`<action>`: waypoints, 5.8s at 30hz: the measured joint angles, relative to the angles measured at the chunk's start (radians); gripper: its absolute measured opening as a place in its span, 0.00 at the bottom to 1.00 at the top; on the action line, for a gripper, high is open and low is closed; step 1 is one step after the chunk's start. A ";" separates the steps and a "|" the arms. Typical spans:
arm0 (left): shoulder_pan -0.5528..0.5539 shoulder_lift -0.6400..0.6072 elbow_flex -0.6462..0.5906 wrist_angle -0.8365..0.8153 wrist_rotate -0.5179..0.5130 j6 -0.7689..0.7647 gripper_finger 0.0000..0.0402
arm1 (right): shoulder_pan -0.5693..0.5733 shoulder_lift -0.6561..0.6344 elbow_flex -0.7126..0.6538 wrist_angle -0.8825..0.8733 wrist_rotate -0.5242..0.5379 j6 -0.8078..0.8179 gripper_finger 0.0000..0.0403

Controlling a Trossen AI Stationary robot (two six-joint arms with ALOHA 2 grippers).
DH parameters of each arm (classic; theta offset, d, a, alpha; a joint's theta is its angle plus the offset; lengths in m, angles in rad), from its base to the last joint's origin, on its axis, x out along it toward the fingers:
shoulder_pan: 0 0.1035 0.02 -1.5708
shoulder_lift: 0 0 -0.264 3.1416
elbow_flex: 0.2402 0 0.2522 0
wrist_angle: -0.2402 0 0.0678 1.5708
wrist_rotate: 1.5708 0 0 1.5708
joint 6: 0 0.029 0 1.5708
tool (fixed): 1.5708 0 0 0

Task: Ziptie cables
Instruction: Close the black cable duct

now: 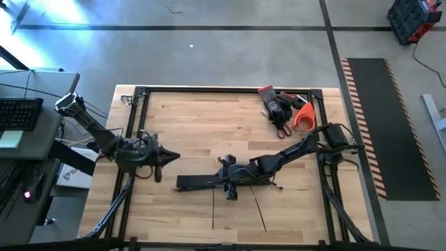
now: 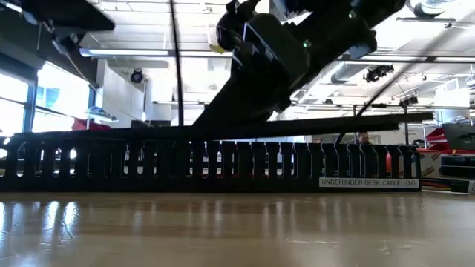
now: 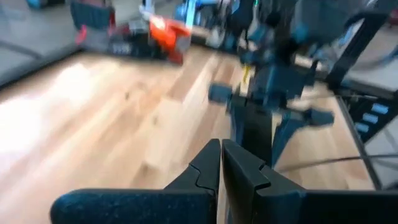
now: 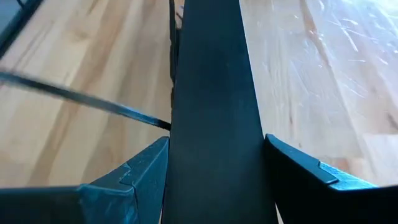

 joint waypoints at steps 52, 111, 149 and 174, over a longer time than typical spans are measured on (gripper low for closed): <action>-0.021 0.676 -0.057 0.437 0.310 -0.183 0.00 | -0.027 0.010 0.000 0.012 -0.099 -0.101 0.53; 0.185 0.859 0.010 0.767 0.496 0.195 0.68 | -0.003 0.042 0.001 0.060 -0.052 -0.030 0.53; 0.184 0.860 0.010 0.757 0.496 0.207 0.68 | 0.000 0.101 0.119 -0.070 -0.047 -0.101 0.85; 0.185 0.861 0.009 0.853 0.485 0.263 0.57 | 0.000 0.108 0.119 -0.073 -0.001 -0.066 0.59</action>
